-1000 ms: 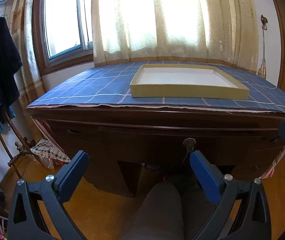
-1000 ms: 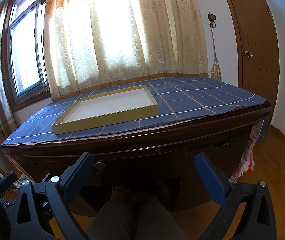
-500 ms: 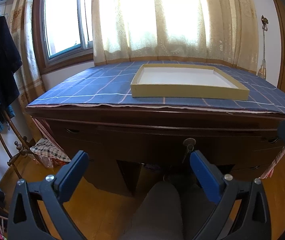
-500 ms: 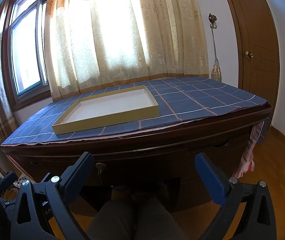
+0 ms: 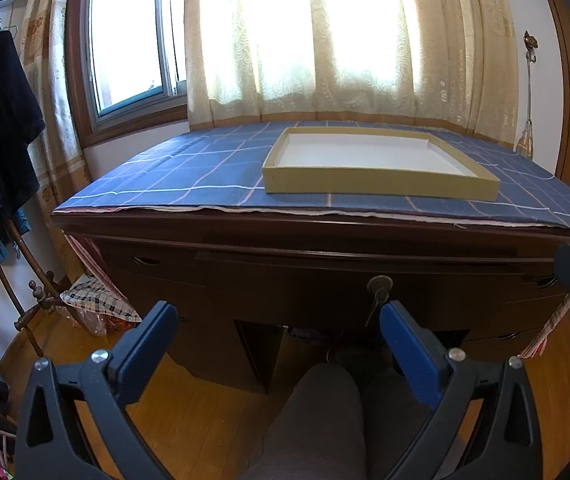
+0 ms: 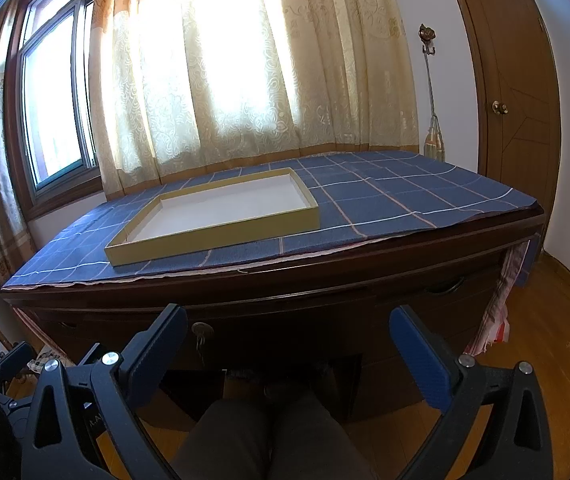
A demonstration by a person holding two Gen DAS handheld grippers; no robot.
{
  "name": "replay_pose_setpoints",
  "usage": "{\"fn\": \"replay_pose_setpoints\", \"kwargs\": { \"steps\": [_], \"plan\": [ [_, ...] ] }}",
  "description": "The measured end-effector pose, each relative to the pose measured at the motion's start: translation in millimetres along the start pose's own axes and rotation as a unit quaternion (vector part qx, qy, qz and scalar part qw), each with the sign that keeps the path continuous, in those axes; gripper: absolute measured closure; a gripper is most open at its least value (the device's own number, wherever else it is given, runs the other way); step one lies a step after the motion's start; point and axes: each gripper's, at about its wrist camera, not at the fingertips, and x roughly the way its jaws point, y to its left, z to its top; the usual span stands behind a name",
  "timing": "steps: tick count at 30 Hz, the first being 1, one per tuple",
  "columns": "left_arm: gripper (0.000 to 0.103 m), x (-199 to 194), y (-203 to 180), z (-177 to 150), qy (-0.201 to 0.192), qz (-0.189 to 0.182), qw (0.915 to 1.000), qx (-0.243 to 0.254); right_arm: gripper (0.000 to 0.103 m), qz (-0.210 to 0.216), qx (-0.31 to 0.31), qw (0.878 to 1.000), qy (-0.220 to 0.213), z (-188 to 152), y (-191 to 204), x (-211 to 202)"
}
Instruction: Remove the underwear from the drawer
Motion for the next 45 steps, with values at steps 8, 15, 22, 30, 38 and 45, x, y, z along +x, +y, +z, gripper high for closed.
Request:
{"fn": "replay_pose_setpoints", "kwargs": {
  "steps": [8, 15, 22, 30, 38, 45],
  "plan": [
    [0.0, 0.2, -0.2, 0.7, 0.0, 0.0, 1.0, 0.0, 0.001, 0.0, 0.0, 1.0, 0.0, 0.8, 0.0, 0.6],
    [0.0, -0.4, 0.9, -0.9, 0.001, 0.0, 1.0, -0.003, 0.001, 0.001, 0.0, 1.0, 0.002, 0.2, 0.1, 0.4],
    [0.0, -0.5, 1.0, -1.0, 0.001, 0.0, 1.0, -0.004, 0.001, 0.0, 0.0, 1.0, 0.001, -0.3, 0.1, 0.2],
    [0.0, -0.1, 2.3, -1.6, 0.002, -0.001, 1.0, -0.005, 0.0, 0.001, -0.002, 1.0, 0.005, -1.7, 0.5, 1.5],
    [0.0, 0.0, 3.1, -2.3, 0.003, 0.001, 1.0, -0.007, 0.001, 0.002, -0.002, 1.0, 0.01, -1.8, 0.4, 3.6],
    [0.0, 1.8, 4.6, -2.5, 0.004, 0.002, 1.0, -0.008, 0.001, 0.004, -0.001, 1.0, 0.018, -2.0, 0.8, 7.5]
  ]
}}
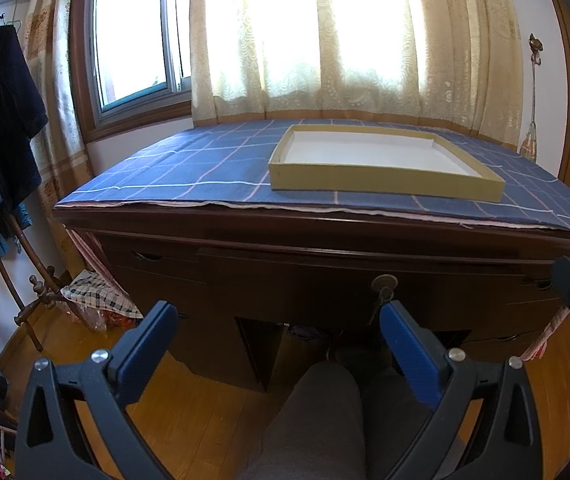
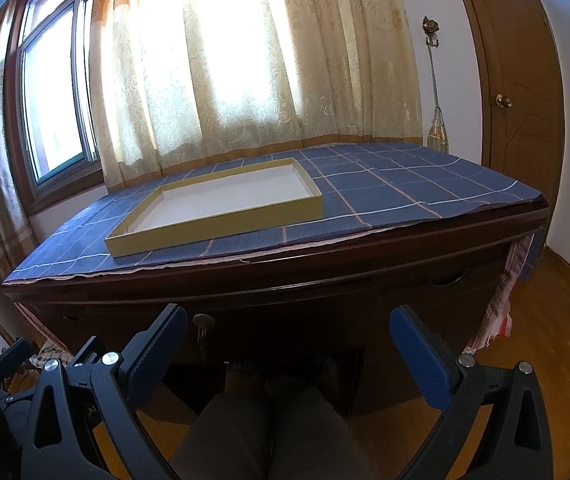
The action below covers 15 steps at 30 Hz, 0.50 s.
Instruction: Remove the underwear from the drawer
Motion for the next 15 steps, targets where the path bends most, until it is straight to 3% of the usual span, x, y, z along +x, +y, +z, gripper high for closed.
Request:
{"fn": "replay_pose_setpoints", "kwargs": {
  "steps": [15],
  "plan": [
    [0.0, 6.5, 7.0, -0.9, -0.011, 0.008, 0.9999, -0.008, 0.001, -0.005, 0.012, 1.0, -0.016, 1.7, -9.6, 0.4]
  ]
}}
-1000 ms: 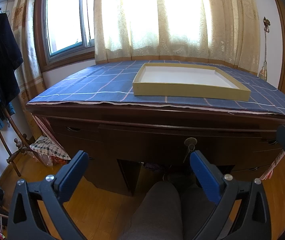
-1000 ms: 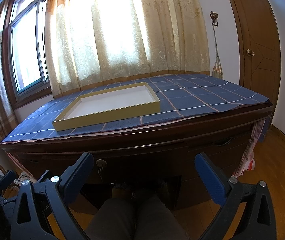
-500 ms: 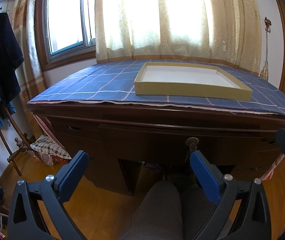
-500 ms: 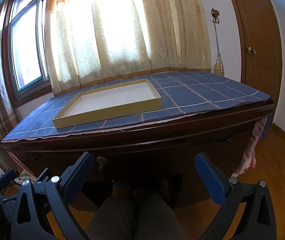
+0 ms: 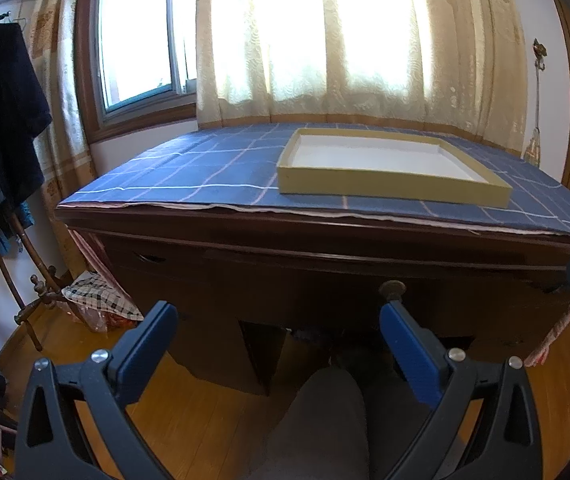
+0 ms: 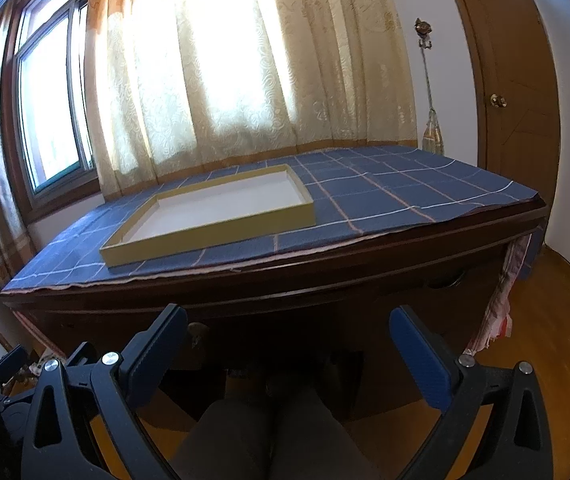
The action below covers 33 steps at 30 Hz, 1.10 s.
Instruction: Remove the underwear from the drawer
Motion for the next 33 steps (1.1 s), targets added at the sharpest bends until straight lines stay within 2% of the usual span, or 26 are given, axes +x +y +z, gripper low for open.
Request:
{"fn": "replay_pose_setpoints", "kwargs": {
  "steps": [6, 12, 15, 18, 24, 29, 33],
  "plan": [
    [0.0, 16.6, 17.4, -1.2, -0.009, 0.01, 0.9994, -0.031, 0.001, -0.009, 0.014, 1.0, -0.001, 1.0, -14.0, 13.8],
    [0.0, 27.2, 36.4, 1.5, -0.052, 0.024, 0.9961, -0.067, 0.001, -0.009, 0.029, 0.999, -0.03, 4.2, -23.5, 27.5],
    [0.0, 30.5, 42.6, 5.0, -0.088, 0.031, 0.992, -0.085, 0.001, -0.014, 0.023, 0.999, -0.046, 7.4, -22.1, 35.5],
    [0.0, 32.7, 44.5, 9.9, -0.134, 0.046, 0.9862, -0.086, 0.001, -0.019, 0.024, 0.996, -0.086, 9.1, -19.3, 37.9],
    [0.0, 39.2, 40.7, 18.1, -0.195, 0.06, 0.9766, -0.068, 0.001, -0.024, 0.013, 0.985, -0.169, 15.4, -5.9, 42.1],
    [0.0, 40.2, 43.9, 17.6, -0.256, 0.059, 0.9608, -0.089, 0.001, -0.022, -0.005, 0.974, -0.225, 13.7, 8.4, 52.4],
    [0.0, 51.0, 40.2, 19.3, -0.274, 0.068, 0.9555, -0.086, 0.001, -0.026, 0.005, 0.962, -0.271, 12.6, 12.8, 61.6]
  ]
}}
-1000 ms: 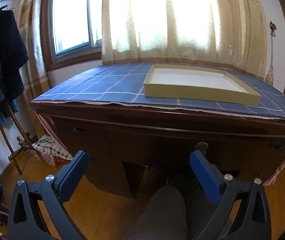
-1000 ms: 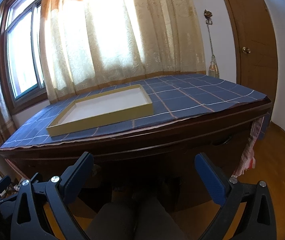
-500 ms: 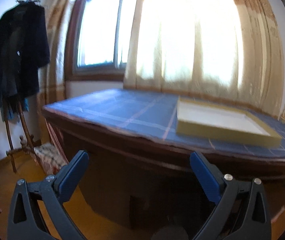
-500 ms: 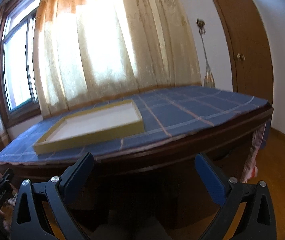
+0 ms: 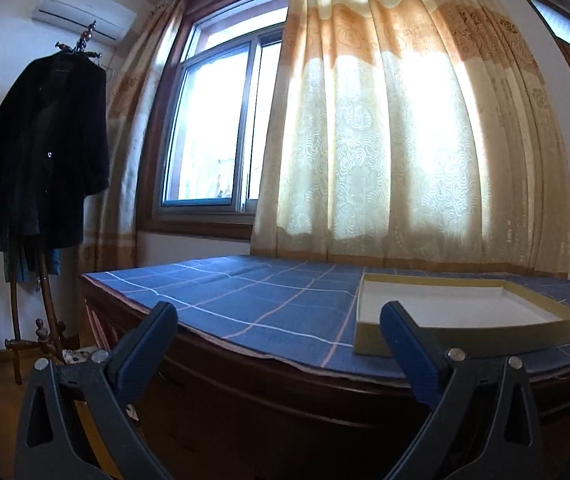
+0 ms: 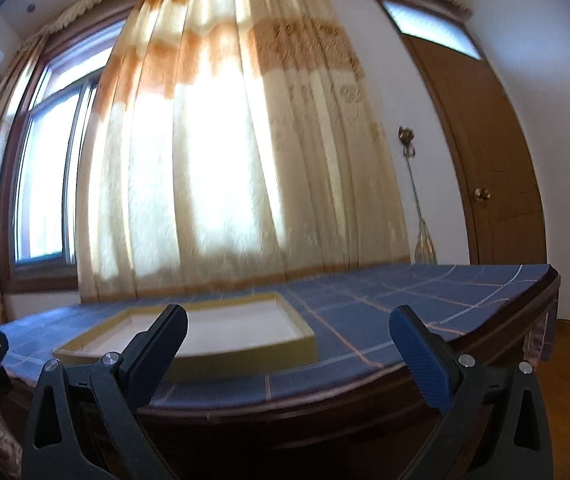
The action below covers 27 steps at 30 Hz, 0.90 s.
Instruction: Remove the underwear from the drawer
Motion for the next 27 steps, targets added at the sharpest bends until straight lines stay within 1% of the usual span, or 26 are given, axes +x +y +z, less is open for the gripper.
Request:
{"fn": "replay_pose_setpoints", "kwargs": {
  "steps": [2, 4, 6, 7, 9, 13, 15, 19, 22, 24, 27],
  "plan": [
    [0.0, 7.2, -2.2, -3.7, -0.001, 0.001, 1.0, 0.0, 0.001, 0.0, 0.01, 1.0, -0.001, -3.5, -0.3, 6.1],
    [0.0, 10.6, -3.8, -6.8, -0.009, 0.004, 1.0, -0.002, 0.001, -0.005, 0.007, 1.0, -0.005, -8.6, 2.0, 13.2],
    [0.0, 11.0, -5.6, -10.1, -0.024, 0.005, 0.9997, -0.001, 0.001, -0.008, -0.002, 1.0, -0.022, -15.0, 4.4, 14.6],
    [0.0, 11.5, -6.9, -11.6, -0.03, 0.007, 0.9995, -0.001, 0.001, -0.007, -0.004, 0.999, -0.037, -18.6, 5.7, 15.1],
    [0.0, 13.3, -7.7, -14.8, -0.039, 0.014, 0.9991, -0.004, 0.001, -0.006, -0.007, 0.999, -0.049, -25.2, 7.6, 15.3],
    [0.0, 26.8, -7.4, -24.2, -0.021, 0.019, 0.9995, -0.014, 0.001, -0.006, -0.022, 0.998, -0.057, -32.9, 16.2, 24.7],
    [0.0, 32.1, -6.5, -26.9, -0.023, 0.028, 0.9992, -0.017, 0.001, -0.009, -0.025, 0.998, -0.063, -37.5, 18.5, 30.3],
    [0.0, 38.8, -7.4, -32.2, -0.035, 0.035, 0.9986, -0.018, 0.001, -0.012, -0.031, 0.997, -0.066, -46.0, 22.1, 40.5],
    [0.0, 44.6, -11.0, -38.0, -0.034, 0.035, 0.9988, -0.007, 0.001, -0.015, -0.031, 0.997, -0.065, -51.9, 21.8, 44.2],
    [0.0, 50.7, -13.5, -42.8, -0.026, 0.034, 0.9991, -0.001, 0.001, -0.015, -0.036, 0.997, -0.065, -55.7, 22.7, 45.7],
    [0.0, 54.0, -14.0, -47.3, -0.023, 0.029, 0.9993, -0.001, 0.001, -0.014, -0.047, 0.996, -0.075, -58.5, 25.8, 46.3]
  ]
}}
